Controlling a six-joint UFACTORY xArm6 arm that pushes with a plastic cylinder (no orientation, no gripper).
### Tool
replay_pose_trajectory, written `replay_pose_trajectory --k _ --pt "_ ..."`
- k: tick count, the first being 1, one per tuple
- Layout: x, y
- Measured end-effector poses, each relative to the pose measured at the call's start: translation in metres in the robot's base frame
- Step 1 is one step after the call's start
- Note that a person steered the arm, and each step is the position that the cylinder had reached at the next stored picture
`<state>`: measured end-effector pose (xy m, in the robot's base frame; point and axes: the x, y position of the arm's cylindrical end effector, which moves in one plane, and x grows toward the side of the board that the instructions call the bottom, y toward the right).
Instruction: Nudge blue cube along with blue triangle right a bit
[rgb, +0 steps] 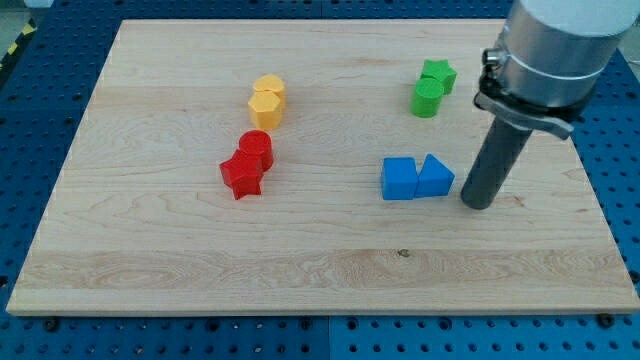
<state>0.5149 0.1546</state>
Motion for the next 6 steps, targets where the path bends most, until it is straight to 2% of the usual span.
replay_pose_trajectory --k 2,4,5,6 --pt "0.025 -0.058" --pt "0.014 -0.144" --pt "-0.012 -0.144" --pt "-0.02 -0.136"
